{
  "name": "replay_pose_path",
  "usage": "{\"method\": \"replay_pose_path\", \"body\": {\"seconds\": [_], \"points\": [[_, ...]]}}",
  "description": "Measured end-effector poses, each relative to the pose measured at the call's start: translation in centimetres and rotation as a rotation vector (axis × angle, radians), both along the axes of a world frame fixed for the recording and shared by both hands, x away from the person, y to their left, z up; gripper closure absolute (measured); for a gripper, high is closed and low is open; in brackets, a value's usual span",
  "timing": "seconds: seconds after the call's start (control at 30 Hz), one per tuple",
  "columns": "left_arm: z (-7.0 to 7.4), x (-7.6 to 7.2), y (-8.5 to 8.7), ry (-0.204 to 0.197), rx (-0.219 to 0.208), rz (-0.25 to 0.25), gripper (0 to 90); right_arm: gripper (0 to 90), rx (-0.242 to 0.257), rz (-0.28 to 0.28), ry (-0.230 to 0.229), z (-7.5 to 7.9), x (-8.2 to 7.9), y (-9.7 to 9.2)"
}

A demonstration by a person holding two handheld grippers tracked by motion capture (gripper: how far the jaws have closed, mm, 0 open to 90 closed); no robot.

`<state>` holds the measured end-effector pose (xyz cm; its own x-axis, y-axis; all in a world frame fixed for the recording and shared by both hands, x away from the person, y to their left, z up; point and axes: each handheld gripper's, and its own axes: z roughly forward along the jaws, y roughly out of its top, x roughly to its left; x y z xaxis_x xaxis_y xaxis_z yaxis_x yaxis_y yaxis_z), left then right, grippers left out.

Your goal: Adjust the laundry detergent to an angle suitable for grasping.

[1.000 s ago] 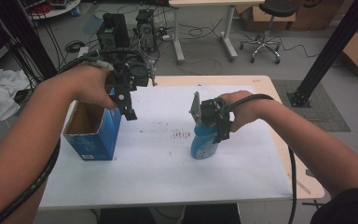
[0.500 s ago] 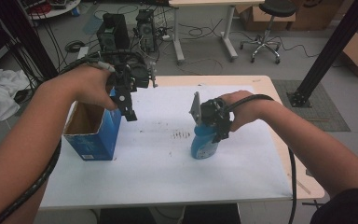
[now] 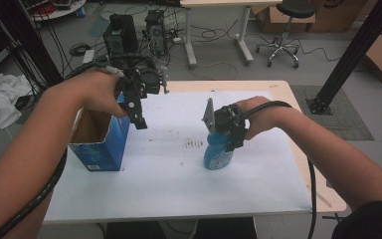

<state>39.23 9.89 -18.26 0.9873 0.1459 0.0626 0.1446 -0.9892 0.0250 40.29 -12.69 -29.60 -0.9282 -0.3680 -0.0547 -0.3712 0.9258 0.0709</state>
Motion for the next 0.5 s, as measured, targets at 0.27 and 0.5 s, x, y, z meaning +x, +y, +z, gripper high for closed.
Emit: {"method": "replay_pose_path", "body": {"seconds": [0.27,0.5], "points": [[-0.16,0.11,0.05,-0.004,0.005,0.002,1.4,30.9,0.001,0.0,0.003,-0.05,-0.01,0.04],[-0.08,0.18,0.09,-0.008,0.01,0.003,2.2,31.6,0.0,-0.007,-0.01,-0.1,0.02,0.01]]}}
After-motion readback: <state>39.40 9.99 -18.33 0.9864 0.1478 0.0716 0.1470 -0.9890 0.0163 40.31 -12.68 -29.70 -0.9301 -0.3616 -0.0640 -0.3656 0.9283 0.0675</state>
